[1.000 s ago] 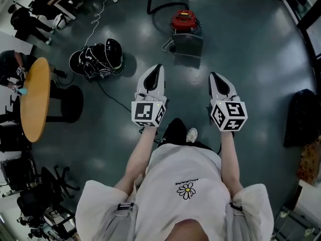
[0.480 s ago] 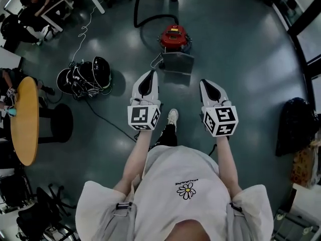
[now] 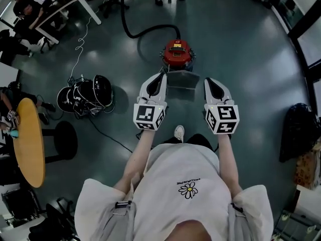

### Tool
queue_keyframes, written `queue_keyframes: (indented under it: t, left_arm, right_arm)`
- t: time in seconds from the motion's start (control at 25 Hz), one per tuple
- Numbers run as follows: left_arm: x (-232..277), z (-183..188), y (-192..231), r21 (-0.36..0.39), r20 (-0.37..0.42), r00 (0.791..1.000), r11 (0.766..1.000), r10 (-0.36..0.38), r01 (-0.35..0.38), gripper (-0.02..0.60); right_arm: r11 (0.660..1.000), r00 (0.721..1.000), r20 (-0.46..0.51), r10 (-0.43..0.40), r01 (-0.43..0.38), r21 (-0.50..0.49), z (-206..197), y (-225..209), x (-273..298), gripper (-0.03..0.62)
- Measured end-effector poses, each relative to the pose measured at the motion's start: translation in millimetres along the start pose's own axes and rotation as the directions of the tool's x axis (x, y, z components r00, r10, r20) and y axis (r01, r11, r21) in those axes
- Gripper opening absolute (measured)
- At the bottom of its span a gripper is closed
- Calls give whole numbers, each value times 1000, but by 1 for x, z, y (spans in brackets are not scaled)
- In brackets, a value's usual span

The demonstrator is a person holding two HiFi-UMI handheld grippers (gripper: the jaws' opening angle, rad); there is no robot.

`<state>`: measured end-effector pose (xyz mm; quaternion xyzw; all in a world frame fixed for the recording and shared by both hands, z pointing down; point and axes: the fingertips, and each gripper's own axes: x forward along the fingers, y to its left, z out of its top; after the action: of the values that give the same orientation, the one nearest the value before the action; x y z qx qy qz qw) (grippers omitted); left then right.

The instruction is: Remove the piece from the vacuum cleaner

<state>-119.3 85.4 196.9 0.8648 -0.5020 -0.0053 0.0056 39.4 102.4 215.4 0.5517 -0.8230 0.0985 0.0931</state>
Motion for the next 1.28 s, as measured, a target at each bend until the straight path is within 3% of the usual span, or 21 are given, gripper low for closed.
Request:
queue_keyframes:
  t: [0.28, 0.64, 0.88, 1.28]
  left_arm:
    - [45, -13, 27, -48, -22, 1000, 999, -8, 7, 8]
    - [128, -36, 54, -60, -74, 997, 998, 30, -35, 8]
    - [198, -1, 65, -160, 43, 999, 987, 26, -19, 8]
    - [246, -13, 56, -47, -13, 1000, 999, 14, -14, 8]
  right_arm:
    - [999, 999, -41, -34, 34, 2, -5, -24, 38, 26]
    - [999, 999, -38, 31, -31, 9, 7, -73, 121, 27]
    - [993, 993, 26, 114, -113, -46, 51, -105, 175, 27]
    - [988, 986, 68, 152, -150, -36, 62, -152, 212, 26]
